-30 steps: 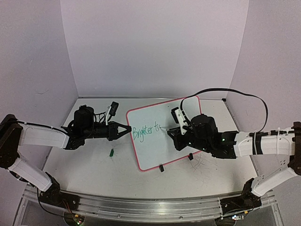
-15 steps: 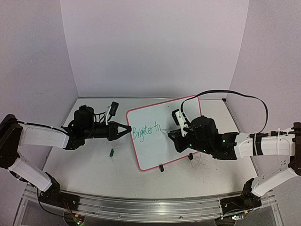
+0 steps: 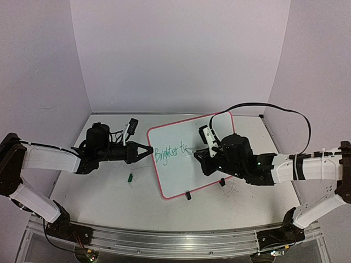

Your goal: Write a sentence on the whiteboard

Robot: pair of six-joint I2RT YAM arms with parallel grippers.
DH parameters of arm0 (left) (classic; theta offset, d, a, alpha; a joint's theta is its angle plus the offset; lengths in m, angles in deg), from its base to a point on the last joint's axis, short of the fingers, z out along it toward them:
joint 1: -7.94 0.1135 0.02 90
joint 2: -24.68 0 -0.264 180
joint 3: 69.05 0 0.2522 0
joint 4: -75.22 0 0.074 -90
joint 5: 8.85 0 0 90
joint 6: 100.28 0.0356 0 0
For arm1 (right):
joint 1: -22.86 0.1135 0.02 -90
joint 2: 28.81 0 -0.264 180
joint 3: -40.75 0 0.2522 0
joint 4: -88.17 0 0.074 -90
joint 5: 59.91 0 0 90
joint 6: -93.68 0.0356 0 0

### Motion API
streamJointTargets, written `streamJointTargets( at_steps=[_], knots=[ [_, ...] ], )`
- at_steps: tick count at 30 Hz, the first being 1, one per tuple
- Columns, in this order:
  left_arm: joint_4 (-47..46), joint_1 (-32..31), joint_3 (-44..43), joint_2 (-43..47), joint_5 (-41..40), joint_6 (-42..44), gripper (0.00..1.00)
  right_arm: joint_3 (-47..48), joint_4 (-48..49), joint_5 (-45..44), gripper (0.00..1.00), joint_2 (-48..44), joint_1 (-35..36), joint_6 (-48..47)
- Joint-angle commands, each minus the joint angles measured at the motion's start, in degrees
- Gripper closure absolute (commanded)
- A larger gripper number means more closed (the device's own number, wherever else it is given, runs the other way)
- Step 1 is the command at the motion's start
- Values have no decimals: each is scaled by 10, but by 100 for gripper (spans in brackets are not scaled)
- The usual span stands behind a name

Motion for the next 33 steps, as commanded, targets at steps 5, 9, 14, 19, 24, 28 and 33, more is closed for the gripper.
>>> streamJointTargets(
  at_steps=[5,9,14,19,24,28,33],
  knots=[
    [-6,1,-11,22,-6,13,100,31,19,-46,100,13,-3,-2],
    [-6,1,-11,23,-6,13,100,32,19,-53,100,13,-3,-1],
    [-6,1,-10,25,-8,14,100,25,16,-59,100,6,-3,3],
    [-6,1,-11,23,-7,14,100,20,3,-43,100,-1,-3,7],
    [-6,1,-12,22,-7,14,100,8,-7,-28,100,-8,-2,11],
    [-5,1,-12,21,-7,14,100,0,-12,-22,100,-14,-2,17],
    [-6,1,-14,20,-6,14,100,-9,-15,-18,100,-21,-1,24]
  ],
)
